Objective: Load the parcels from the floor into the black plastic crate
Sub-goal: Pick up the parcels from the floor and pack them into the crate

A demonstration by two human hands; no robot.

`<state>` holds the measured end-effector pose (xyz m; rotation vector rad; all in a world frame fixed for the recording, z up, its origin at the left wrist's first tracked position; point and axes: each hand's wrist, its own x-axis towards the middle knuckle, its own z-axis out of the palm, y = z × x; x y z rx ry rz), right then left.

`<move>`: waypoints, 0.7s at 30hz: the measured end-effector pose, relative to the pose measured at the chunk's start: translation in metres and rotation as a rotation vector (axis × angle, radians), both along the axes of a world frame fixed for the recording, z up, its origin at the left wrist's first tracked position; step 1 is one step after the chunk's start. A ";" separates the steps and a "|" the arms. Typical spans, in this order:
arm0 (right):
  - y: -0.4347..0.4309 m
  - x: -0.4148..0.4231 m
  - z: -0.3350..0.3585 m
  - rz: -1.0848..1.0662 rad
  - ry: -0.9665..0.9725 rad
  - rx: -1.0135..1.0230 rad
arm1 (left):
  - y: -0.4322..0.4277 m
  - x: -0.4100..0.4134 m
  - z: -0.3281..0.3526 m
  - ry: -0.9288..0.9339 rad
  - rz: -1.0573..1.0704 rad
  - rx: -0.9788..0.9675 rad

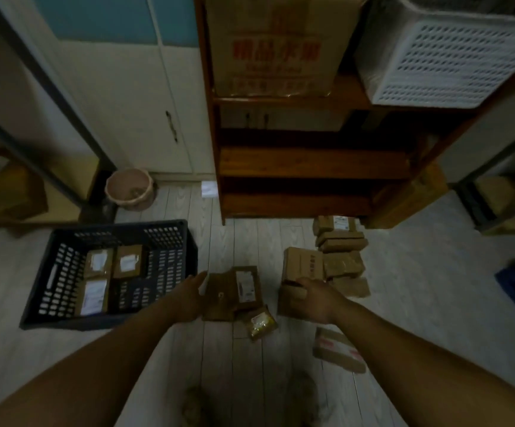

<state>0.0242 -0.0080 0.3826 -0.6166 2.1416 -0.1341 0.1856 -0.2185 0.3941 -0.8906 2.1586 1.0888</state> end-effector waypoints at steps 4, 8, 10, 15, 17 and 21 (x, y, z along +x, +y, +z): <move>0.004 -0.039 -0.124 0.000 -0.123 -0.031 | 0.019 -0.018 -0.088 0.025 0.236 0.182; 0.001 -0.048 -0.181 -0.053 -0.202 -0.085 | 0.050 -0.048 -0.163 -0.007 0.346 0.234; -0.001 -0.052 -0.233 -0.088 -0.221 -0.103 | 0.060 -0.059 -0.202 0.000 0.358 0.272; -0.014 -0.042 -0.356 -0.285 -0.366 -0.050 | 0.075 -0.064 -0.312 -0.051 0.567 0.298; -0.020 -0.034 -0.400 -0.325 -0.360 -0.035 | 0.078 -0.063 -0.356 -0.086 0.669 0.325; -0.030 -0.015 -0.472 -0.340 -0.298 0.019 | 0.082 -0.067 -0.432 -0.191 0.971 0.448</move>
